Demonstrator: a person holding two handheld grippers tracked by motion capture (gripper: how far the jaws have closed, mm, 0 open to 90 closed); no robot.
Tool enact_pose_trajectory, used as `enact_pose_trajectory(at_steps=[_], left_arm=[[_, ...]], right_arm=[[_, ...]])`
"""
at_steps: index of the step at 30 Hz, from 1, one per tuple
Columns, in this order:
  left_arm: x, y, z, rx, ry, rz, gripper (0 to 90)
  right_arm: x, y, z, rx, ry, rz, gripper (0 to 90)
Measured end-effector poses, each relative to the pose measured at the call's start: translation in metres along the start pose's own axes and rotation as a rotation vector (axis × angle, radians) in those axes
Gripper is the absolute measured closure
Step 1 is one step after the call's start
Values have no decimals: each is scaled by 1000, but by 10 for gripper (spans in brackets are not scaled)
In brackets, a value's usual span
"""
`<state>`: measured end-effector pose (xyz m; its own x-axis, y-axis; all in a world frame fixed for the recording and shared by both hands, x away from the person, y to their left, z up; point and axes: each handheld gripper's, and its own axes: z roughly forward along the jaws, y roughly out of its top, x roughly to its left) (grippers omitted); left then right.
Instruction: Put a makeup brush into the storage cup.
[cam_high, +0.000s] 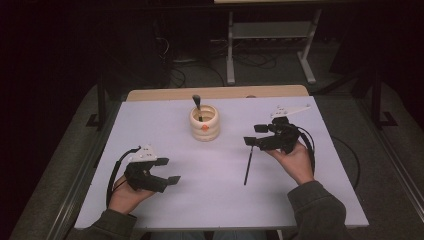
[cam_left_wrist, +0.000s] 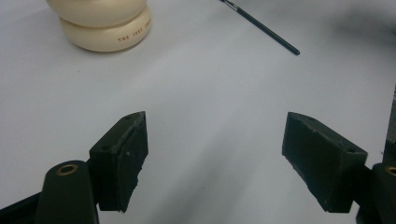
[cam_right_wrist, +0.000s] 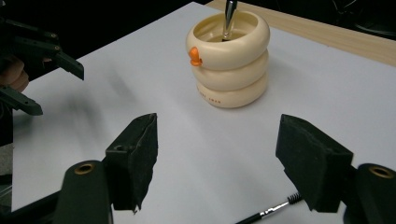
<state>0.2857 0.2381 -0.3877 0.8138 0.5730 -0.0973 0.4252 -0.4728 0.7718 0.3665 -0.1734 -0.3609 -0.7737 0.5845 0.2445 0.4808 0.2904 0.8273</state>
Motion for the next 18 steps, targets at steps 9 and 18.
enact_pose_trajectory(at_steps=[9, 18], left_arm=[[0, 0, 1, 7, 1, 3, 223], [-4, 2, 7, 20, -11, 14, 222]], right_arm=[[8, -14, -7, 14, -21, -22, 283], [11, -41, -18, 8, -47, -4, 279]])
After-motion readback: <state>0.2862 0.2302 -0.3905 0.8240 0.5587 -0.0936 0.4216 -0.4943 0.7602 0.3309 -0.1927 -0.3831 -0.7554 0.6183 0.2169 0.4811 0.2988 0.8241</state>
